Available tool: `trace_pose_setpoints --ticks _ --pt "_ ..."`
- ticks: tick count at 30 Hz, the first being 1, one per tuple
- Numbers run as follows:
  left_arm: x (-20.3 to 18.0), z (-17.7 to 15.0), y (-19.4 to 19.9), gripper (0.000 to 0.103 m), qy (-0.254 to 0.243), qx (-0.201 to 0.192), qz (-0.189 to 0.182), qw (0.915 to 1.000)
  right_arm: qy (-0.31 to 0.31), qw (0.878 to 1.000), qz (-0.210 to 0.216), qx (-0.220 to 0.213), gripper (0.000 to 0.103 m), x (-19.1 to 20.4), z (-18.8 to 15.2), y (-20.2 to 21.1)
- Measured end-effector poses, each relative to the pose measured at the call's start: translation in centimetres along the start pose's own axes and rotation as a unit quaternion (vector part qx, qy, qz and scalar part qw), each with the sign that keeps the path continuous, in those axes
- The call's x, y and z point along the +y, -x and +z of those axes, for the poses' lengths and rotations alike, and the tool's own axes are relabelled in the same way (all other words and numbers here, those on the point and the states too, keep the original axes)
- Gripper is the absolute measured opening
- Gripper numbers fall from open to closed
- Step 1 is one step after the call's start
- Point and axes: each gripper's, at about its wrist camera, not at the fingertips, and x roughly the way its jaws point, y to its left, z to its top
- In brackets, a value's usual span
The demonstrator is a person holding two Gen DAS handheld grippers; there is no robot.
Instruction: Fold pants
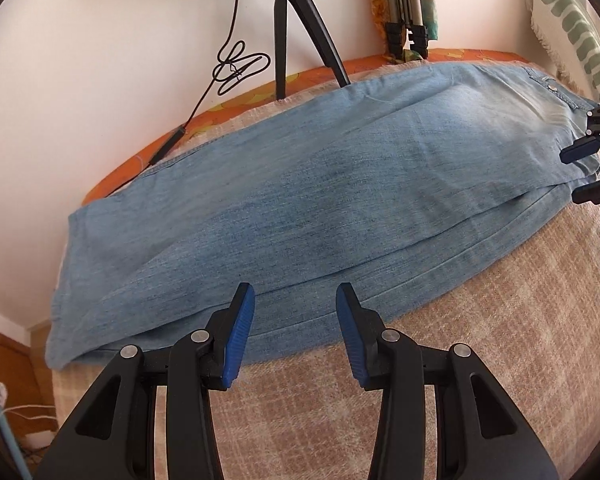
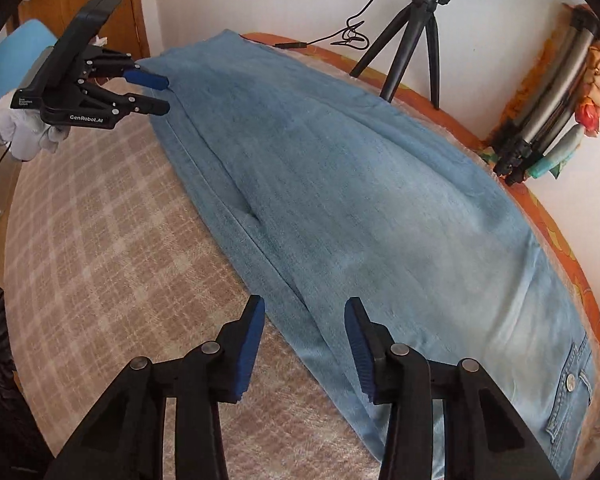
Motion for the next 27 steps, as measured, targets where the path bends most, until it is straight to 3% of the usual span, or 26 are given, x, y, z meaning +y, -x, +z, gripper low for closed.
trace_pose_setpoints --ticks 3,6,8,11,13,20,21,22,23,27 --pt "0.1 0.2 -0.4 0.041 -0.015 0.003 -0.006 0.9999 0.026 0.999 -0.014 0.017 0.041 0.5 0.5 -1.4" --pt "-0.1 0.4 -0.9 0.041 -0.029 0.006 -0.009 0.9995 0.024 0.999 0.003 0.023 0.025 -0.1 0.7 -1.5" --pt "-0.4 0.6 -1.0 0.041 -0.040 0.006 -0.013 0.9991 0.015 1.000 0.007 0.021 0.006 -0.9 0.9 -1.1" --pt "-1.1 0.8 -0.9 0.041 -0.067 0.001 -0.012 0.9977 -0.005 1.000 0.026 0.008 0.000 -2.2 1.0 0.3" --pt "-1.6 1.0 -1.0 0.041 -0.082 0.000 -0.010 0.9965 -0.010 1.000 0.007 0.000 0.000 -2.7 1.1 0.9" --pt "-3.4 1.7 -1.5 0.041 -0.117 -0.001 -0.014 0.9930 -0.025 0.999 0.036 -0.026 0.001 -3.5 1.2 2.3" --pt "-3.8 1.6 -1.6 0.041 -0.131 -0.001 -0.007 0.9914 -0.024 0.999 0.040 -0.018 0.006 -3.1 1.3 2.2" --pt "-4.1 1.6 -1.7 0.041 -0.138 0.000 -0.005 0.9904 -0.023 0.998 0.050 -0.011 0.027 -2.7 1.2 2.0" --pt "-4.2 1.7 -1.8 0.041 -0.138 0.001 -0.007 0.9903 -0.020 0.998 0.055 -0.012 0.040 -2.3 1.1 1.8" --pt "-3.7 2.1 -2.2 0.041 -0.114 0.001 -0.018 0.9933 0.001 0.999 0.046 -0.004 0.033 -0.8 1.4 0.0"
